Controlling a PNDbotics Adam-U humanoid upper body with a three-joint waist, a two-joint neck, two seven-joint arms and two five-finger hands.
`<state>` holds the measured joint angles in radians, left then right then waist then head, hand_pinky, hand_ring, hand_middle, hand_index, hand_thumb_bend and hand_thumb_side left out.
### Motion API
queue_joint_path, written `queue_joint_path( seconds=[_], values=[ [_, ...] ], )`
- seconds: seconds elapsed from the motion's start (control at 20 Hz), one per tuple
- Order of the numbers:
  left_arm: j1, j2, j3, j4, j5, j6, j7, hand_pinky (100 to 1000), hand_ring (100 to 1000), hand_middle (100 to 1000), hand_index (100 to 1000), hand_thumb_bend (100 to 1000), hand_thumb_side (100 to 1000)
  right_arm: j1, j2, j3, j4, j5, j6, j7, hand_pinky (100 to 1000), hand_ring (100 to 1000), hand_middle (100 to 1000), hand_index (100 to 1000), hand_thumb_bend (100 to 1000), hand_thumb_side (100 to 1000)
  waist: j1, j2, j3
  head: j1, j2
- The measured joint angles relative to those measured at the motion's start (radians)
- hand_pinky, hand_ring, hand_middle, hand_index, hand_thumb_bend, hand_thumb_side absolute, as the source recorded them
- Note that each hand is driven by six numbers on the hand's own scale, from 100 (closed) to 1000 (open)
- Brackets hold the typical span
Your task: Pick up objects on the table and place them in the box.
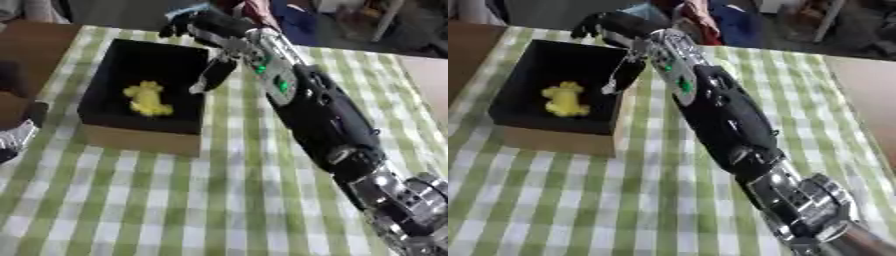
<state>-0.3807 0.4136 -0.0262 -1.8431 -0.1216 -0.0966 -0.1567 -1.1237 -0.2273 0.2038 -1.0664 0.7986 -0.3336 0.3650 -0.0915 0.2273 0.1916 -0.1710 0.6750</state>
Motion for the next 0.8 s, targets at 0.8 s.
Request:
queue_joint_path(
  seconds=[0.8],
  values=[
    [0.016, 0.009, 0.012, 0.006, -0.018, 0.000, 0.001, 700, 575, 574, 737, 337, 100, 0.070, -0.181, -0.131, 0.100, -0.080, 0.146, -0.074, 754, 826, 778, 892, 593, 168, 0.011, 0.002, -0.026, 0.008, -0.017]
  ],
)
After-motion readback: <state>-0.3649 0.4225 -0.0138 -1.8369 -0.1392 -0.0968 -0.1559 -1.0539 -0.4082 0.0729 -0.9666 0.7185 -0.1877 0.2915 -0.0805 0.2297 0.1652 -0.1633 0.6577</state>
